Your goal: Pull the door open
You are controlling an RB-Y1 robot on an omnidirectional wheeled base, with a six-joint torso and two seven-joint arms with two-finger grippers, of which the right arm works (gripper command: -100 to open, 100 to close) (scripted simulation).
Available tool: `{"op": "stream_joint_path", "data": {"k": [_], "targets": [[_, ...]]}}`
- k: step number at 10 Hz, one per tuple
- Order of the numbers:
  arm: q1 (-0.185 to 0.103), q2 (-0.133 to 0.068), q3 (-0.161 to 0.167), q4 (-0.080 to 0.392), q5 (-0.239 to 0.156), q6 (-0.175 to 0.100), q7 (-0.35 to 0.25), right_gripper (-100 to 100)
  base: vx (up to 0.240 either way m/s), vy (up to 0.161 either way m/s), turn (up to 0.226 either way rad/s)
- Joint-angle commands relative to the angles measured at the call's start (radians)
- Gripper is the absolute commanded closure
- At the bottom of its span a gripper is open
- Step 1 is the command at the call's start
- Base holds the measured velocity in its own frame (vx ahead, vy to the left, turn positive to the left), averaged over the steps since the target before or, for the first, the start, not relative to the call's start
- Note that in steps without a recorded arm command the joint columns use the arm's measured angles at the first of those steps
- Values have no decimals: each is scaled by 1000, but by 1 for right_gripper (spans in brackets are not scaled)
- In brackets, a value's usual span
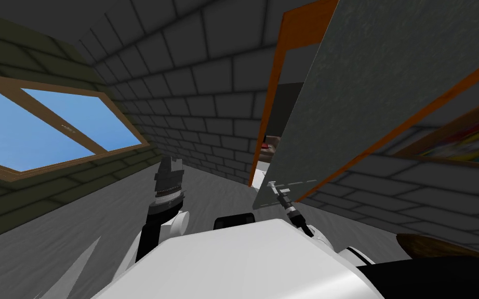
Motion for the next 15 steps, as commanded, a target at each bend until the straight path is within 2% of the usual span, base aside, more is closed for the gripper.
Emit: {"op": "stream_joint_path", "data": {"k": [1,2,4,6,10,12,13,14,15], "targets": [[0,0,0,0,0,0,0,100,-77,-30,41],[13,-4,5,8,-1,-22,-5,100,-137,-29,201],[22,-8,7,17,-3,-40,-8,100,-197,-84,159],[39,-15,11,34,-7,-74,-13,100,-222,-96,232],[62,-27,16,59,-12,-124,-21,100,-228,-73,188],[63,-27,16,60,-13,-127,-22,100,-106,-34,24],[69,-23,20,50,-10,-115,-20,100,-25,-8,4],[56,-15,27,43,-21,-91,-7,100,-142,-28,151],[54,-14,28,41,-24,-86,-4,100,-184,-72,136]]}}
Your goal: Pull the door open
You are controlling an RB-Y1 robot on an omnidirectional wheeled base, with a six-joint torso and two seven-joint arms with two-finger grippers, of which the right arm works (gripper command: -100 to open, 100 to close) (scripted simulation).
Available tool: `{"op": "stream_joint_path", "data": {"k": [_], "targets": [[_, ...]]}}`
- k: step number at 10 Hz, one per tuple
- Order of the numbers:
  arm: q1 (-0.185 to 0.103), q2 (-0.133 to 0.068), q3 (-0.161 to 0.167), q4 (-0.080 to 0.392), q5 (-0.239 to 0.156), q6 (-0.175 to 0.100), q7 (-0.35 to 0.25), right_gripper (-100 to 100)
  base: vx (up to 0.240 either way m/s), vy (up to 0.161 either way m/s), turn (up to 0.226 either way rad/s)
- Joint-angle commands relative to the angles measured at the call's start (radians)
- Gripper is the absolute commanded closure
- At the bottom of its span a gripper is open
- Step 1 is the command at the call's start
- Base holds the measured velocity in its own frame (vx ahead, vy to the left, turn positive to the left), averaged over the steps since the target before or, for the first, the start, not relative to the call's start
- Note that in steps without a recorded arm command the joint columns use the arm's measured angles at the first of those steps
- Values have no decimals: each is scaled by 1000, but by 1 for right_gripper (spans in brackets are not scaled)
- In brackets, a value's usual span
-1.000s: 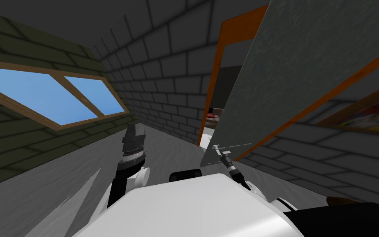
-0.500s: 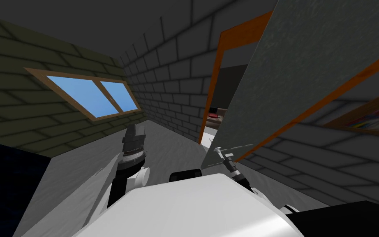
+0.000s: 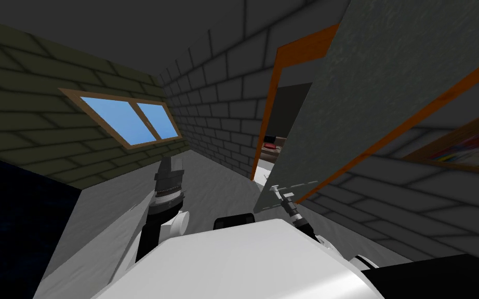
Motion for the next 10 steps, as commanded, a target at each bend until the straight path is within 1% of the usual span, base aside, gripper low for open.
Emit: {"op": "stream_joint_path", "data": {"k": [1,2,3,4,5,7,10], "targets": [[-10,9,8,-8,-9,21,13,100,-201,-80,130],[-17,12,11,-13,-15,34,20,100,-213,-88,130],[-17,12,11,-13,-15,34,20,100,-135,-48,49],[-25,16,14,-19,-22,48,28,100,-109,-30,58],[-38,22,19,-28,-33,71,41,100,-190,-69,173],[-56,31,27,-42,-49,104,59,100,-229,-101,165],[-85,46,39,-64,-74,156,88,100,-207,-65,141]]}}
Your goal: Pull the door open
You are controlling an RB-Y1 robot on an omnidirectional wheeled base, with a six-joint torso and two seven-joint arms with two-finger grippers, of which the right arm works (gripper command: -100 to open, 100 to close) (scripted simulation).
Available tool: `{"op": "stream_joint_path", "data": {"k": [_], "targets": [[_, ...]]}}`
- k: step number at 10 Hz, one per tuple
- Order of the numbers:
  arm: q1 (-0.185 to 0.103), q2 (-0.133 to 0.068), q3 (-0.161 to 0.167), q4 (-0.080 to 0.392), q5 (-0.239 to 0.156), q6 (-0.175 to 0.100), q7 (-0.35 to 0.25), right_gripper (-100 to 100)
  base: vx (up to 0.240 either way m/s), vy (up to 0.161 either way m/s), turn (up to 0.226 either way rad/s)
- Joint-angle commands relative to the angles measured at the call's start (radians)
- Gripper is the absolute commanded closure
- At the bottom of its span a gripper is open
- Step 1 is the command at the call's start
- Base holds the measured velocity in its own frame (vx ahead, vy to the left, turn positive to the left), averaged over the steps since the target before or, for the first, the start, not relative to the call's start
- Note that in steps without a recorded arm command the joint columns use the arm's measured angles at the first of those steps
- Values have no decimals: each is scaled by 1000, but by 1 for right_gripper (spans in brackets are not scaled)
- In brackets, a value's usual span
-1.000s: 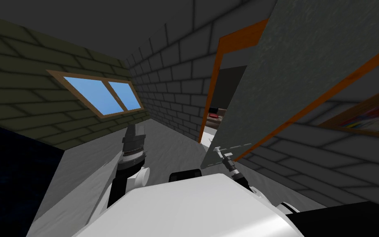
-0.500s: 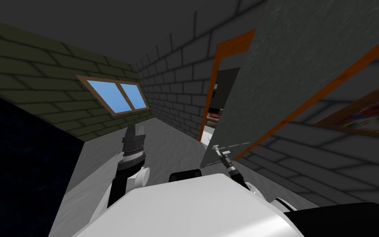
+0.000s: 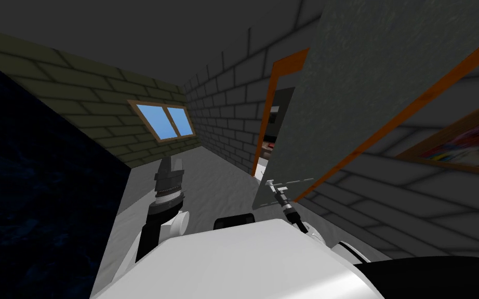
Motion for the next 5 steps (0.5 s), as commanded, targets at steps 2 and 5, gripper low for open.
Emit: {"op": "stream_joint_path", "data": {"k": [2,5], "targets": [[-15,13,12,-28,-16,46,22,100,-171,-77,126],[-34,22,20,-42,-32,80,40,100,-148,-58,106]]}}
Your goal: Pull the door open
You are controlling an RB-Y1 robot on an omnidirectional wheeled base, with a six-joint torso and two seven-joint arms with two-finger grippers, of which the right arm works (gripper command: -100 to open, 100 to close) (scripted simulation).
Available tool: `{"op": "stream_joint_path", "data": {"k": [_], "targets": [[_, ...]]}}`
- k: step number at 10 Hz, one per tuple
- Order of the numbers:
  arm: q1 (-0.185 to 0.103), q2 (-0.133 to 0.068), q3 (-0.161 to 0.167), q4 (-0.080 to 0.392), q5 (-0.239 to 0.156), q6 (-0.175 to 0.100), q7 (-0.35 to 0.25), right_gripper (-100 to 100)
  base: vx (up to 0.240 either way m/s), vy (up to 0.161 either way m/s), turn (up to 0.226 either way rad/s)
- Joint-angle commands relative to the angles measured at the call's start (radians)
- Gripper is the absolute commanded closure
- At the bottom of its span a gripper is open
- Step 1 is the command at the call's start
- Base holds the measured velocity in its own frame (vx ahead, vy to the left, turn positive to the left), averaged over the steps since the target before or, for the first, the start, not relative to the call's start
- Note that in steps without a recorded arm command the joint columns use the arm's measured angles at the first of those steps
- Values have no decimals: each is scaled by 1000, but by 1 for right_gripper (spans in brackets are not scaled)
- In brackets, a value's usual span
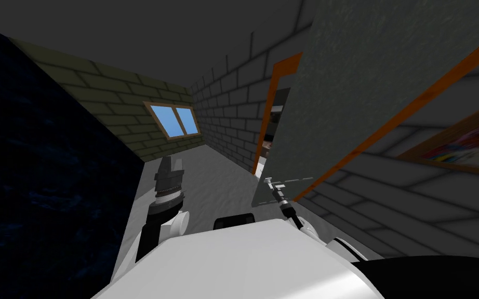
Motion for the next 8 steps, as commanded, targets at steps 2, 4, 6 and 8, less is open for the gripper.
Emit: {"op": "stream_joint_path", "data": {"k": [2,4,6,8], "targets": [[-23,18,15,-10,-15,37,22,100,-191,-93,125],[-38,25,21,-21,-28,65,37,100,-189,-93,129],[-51,32,26,-31,-39,87,50,100,-151,-73,89],[-63,38,31,-40,-50,109,62,100,-140,-110,95]]}}
